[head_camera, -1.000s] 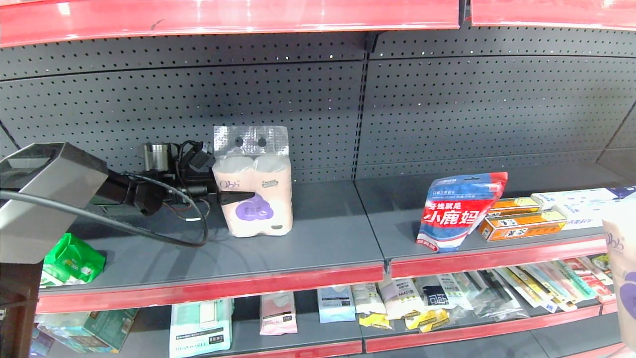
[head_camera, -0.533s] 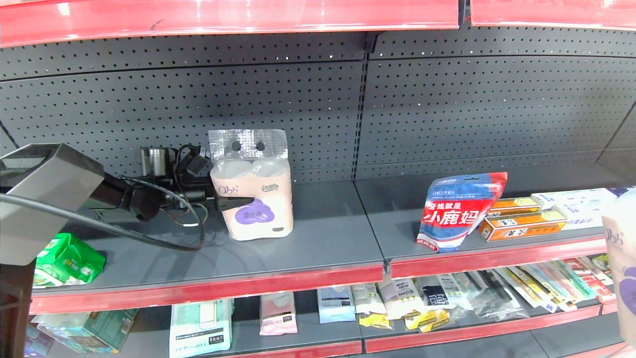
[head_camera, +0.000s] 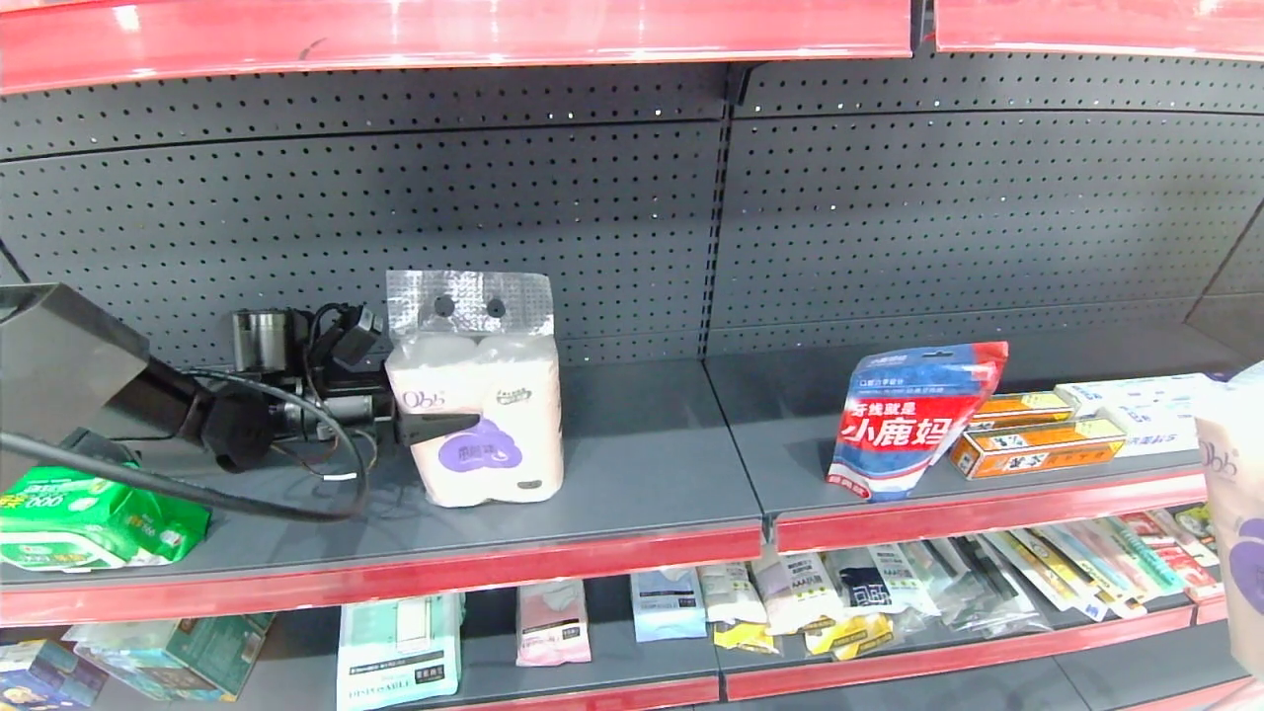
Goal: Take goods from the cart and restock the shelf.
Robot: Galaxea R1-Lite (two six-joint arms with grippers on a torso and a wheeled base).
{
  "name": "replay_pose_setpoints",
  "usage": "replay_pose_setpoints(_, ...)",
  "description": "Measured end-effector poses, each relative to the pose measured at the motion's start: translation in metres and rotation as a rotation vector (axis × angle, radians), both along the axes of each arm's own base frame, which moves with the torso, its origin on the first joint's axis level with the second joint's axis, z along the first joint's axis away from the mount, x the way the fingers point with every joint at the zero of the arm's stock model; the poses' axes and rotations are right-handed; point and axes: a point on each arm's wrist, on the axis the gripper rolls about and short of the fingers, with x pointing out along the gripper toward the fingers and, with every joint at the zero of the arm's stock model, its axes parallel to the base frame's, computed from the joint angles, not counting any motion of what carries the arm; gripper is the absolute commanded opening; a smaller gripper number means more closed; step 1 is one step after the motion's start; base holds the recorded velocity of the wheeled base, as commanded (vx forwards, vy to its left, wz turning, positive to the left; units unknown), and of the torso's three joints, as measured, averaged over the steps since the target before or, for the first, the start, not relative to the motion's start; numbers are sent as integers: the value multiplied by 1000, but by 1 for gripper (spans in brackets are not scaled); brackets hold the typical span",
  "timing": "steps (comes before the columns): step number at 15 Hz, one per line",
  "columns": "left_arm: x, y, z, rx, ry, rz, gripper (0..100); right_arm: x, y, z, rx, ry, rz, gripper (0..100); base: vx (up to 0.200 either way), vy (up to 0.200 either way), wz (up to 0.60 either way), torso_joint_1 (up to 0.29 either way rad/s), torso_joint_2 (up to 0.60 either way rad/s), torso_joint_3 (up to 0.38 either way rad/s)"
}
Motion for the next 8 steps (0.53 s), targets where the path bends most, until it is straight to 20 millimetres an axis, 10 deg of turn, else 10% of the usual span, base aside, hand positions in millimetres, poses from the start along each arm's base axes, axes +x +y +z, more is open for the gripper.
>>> replay_pose_setpoints(8,-33,13,-3,-18,-7,13,0,1,0,4,0,-8,1,0,0,0,0,0,0,0)
